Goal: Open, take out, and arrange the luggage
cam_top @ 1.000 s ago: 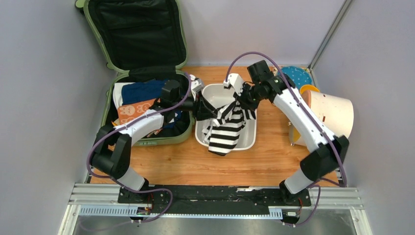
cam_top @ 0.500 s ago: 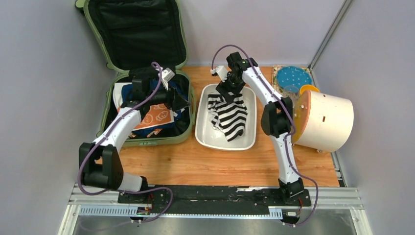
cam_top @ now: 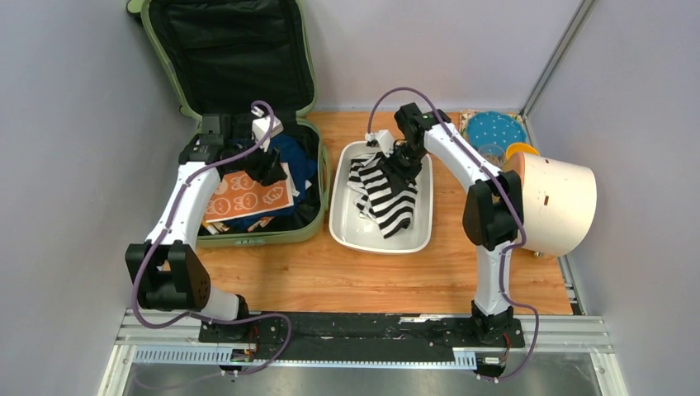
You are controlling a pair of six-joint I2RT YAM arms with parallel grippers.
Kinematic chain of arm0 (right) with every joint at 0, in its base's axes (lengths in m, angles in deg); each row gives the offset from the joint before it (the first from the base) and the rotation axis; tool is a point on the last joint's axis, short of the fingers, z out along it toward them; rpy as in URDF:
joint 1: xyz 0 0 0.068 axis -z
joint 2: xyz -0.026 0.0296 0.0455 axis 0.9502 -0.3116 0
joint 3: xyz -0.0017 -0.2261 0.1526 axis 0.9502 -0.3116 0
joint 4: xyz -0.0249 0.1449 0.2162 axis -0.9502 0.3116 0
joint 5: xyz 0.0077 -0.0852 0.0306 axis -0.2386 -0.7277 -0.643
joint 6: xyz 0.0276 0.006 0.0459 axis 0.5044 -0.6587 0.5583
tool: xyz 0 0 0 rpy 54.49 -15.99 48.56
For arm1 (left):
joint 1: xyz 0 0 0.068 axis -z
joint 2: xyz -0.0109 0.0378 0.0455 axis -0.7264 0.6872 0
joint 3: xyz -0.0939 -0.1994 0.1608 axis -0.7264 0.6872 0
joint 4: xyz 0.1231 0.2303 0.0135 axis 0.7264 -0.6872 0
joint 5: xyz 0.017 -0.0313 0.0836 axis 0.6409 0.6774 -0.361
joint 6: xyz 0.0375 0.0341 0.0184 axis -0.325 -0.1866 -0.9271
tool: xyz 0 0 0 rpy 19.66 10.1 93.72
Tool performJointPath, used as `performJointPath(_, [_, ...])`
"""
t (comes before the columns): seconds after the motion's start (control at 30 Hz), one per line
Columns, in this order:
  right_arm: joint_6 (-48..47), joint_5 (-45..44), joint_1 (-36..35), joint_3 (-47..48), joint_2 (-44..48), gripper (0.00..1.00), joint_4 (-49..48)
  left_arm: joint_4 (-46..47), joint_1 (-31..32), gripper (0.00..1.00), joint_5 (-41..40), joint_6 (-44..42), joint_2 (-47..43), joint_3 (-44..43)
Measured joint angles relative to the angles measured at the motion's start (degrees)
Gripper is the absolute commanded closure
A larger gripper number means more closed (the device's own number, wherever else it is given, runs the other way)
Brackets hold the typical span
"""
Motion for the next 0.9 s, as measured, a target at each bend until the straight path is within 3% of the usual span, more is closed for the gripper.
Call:
performJointPath(0.13, [1.2, 2.7, 0.0, -3.0, -3.9, 0.53, 0.6, -7.8, -0.8, 0.36, -6.0, -11.0, 4.9, -2.8])
performJointPath(0.3, [2.1, 5.7, -0.2, -7.0, -6.9, 0.53, 0.6, -11.1, -1.9, 0.39, -9.2, -21.2, 13.2, -7.6])
performJointPath(0.57, [1.2, 13.3, -1.8, -11.1, -6.8, 0.52, 2.8, -13.7, -2.2, 0.41, -4.8, -37.4, 22.8, -14.6])
performJointPath(0.8, [-0.3, 18.1, -2.3, -11.8, -4.4, 0.47, 4.8, -14.6, -2.3, 0.39, -2.0, -44.5, 30.4, -20.1])
performJointPath(0.9, [-1.0, 19.0, -2.0, -11.2, -3.1, 0.47, 6.0, -16.3, -2.4, 0.42, -1.7, -47.3, 32.4, -21.2])
